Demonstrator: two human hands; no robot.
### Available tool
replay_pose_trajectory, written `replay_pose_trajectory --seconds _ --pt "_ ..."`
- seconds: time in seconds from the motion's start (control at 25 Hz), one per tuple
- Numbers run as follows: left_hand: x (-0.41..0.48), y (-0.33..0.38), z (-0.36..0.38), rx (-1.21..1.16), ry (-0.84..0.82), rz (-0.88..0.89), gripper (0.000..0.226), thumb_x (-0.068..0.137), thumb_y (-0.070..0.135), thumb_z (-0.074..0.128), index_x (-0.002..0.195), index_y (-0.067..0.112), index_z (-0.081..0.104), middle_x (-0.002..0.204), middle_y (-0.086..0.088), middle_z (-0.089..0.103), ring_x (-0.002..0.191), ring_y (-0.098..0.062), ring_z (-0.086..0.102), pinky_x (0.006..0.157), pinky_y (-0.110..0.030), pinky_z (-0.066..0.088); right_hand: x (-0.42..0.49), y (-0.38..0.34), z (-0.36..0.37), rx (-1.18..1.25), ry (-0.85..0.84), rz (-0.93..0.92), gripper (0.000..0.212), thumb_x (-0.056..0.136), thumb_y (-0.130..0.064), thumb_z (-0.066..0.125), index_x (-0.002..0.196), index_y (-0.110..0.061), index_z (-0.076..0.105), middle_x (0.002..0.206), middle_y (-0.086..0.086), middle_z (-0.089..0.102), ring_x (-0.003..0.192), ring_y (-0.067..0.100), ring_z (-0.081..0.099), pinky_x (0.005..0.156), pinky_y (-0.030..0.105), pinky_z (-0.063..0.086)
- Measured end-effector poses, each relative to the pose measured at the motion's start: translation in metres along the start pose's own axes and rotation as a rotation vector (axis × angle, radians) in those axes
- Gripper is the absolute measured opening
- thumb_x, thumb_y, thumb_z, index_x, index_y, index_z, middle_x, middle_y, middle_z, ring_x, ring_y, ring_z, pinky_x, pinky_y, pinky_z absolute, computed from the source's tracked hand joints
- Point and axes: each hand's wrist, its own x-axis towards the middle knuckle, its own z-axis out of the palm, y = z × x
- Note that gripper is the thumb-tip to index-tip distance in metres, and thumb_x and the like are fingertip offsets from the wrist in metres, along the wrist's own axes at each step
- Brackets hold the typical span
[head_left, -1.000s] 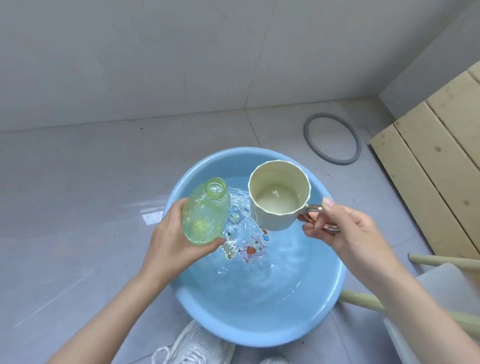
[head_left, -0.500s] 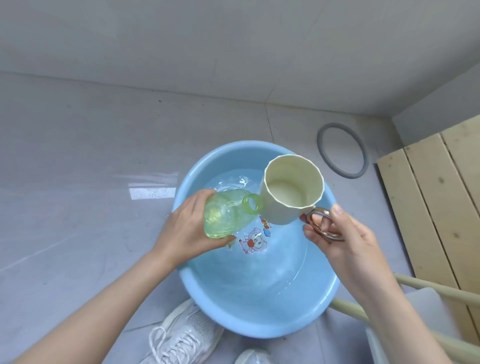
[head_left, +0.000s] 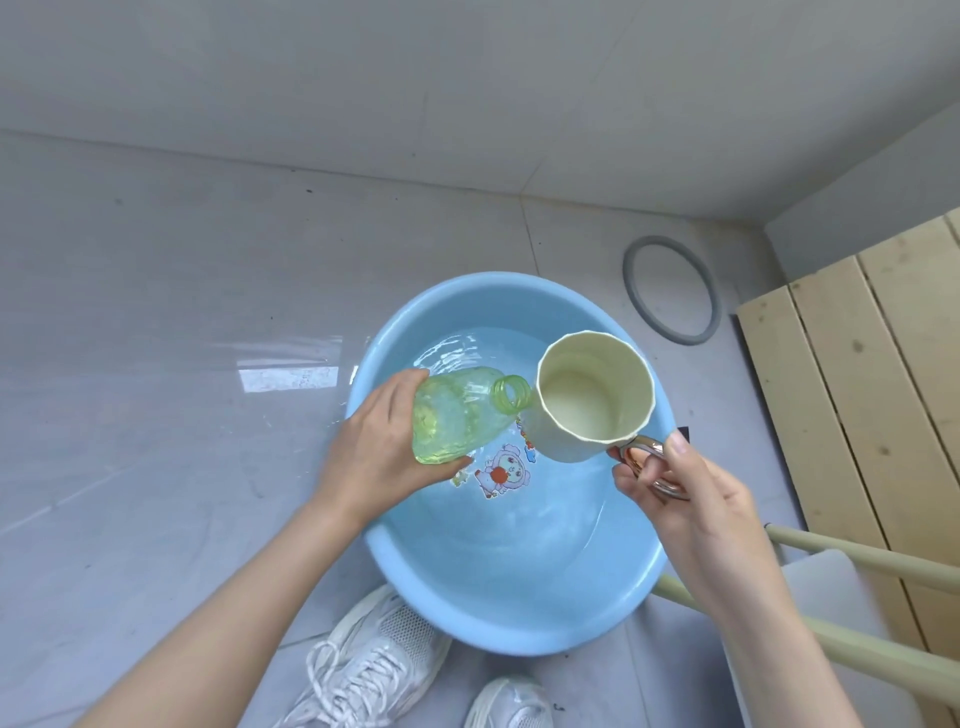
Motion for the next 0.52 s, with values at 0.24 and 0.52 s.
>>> replay_pose_trajectory --seconds 0.24,0.52 --pt "0.000 0.000 0.002 0.014 0.026 0.014 0.092 0.052 0.050 0.087 0.123 0.005 0.051 0.119 -0.005 0.061 0.106 -0.024 0.058 0.088 -0.023 0.035 -0.001 -0.002 -0.004 -0.131 0.065 -0.025 0.061 0.057 -0.072 0.073 0.048 -0.016 0.052 0.064 0.006 0.051 0.086 0.021 0.066 0.085 0.028 0.053" --pt "0.000 -0.001 0.004 0.028 0.037 0.034 0.090 0.053 0.049 0.088 0.123 0.006 0.050 0.118 -0.006 0.061 0.104 -0.025 0.059 0.087 -0.025 0.036 -0.003 -0.010 -0.005 -0.256 0.101 -0.062 0.065 0.057 -0.077 0.070 0.048 -0.016 0.047 0.058 -0.004 0.058 0.080 0.018 0.066 0.099 0.048 0.047"
